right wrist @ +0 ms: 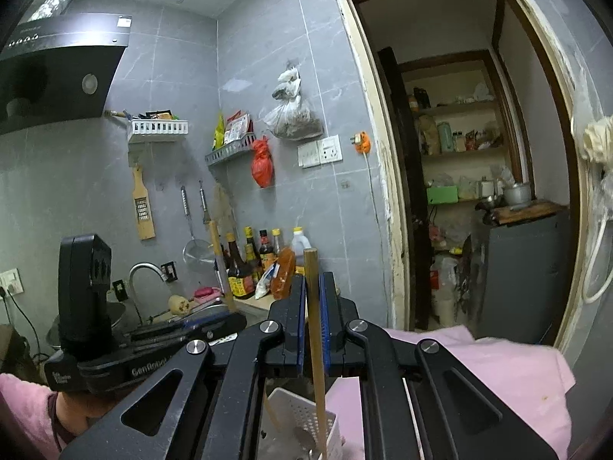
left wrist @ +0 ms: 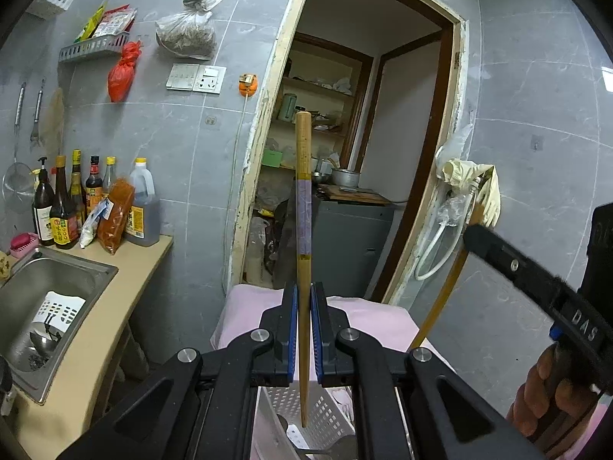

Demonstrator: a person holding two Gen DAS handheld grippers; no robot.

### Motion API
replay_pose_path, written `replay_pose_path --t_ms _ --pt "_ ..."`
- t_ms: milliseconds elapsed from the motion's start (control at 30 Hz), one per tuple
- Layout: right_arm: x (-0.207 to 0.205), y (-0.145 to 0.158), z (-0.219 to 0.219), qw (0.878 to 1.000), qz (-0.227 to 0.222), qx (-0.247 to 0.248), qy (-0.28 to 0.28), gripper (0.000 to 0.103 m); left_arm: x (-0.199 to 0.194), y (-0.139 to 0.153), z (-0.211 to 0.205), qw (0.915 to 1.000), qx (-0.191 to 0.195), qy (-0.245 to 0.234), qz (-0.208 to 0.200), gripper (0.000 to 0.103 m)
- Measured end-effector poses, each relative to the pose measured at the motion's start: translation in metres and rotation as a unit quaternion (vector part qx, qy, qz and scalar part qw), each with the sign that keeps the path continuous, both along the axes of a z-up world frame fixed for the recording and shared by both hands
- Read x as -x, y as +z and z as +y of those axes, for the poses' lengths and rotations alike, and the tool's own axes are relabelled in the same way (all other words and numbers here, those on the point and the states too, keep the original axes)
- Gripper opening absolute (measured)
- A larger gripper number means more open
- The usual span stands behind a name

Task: Organize utensils
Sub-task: 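Lift both chopsticks upright and carry them over the white holder, then drop the chopsticks into the white holder by opening both tools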

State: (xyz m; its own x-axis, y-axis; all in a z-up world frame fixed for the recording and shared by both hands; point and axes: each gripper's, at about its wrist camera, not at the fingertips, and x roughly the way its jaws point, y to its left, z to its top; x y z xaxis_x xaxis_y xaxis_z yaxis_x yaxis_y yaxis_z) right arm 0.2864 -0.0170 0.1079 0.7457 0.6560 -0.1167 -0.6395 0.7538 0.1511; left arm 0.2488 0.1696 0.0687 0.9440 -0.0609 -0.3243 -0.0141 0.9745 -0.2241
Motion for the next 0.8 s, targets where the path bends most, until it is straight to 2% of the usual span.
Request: replay_pose_path --t_ms 133,267,567,800 --pt "0.001 0.012 0.002 1.0 -0.012 -0.004 -0.001 0.006 0.0 -0.001 0.001 1.0 0.004 -0.002 -0.001 0.007" --pt "0.001 0.011 0.009 1.0 -0.014 0.007 -0.004 0.006 0.001 -0.006 0.0 1.0 0.004 -0.001 0.003 0.007" --pt "-0.006 -0.032 0.015 1.0 0.009 0.02 -0.013 0.006 0.0 -0.032 -0.009 0.9998 -0.018 0.012 0.006 0.007" --pt "-0.012 -0.066 0.007 0.999 0.041 0.012 -0.024 0.006 0.007 -0.056 -0.021 0.9989 -0.042 0.017 -0.005 0.007"
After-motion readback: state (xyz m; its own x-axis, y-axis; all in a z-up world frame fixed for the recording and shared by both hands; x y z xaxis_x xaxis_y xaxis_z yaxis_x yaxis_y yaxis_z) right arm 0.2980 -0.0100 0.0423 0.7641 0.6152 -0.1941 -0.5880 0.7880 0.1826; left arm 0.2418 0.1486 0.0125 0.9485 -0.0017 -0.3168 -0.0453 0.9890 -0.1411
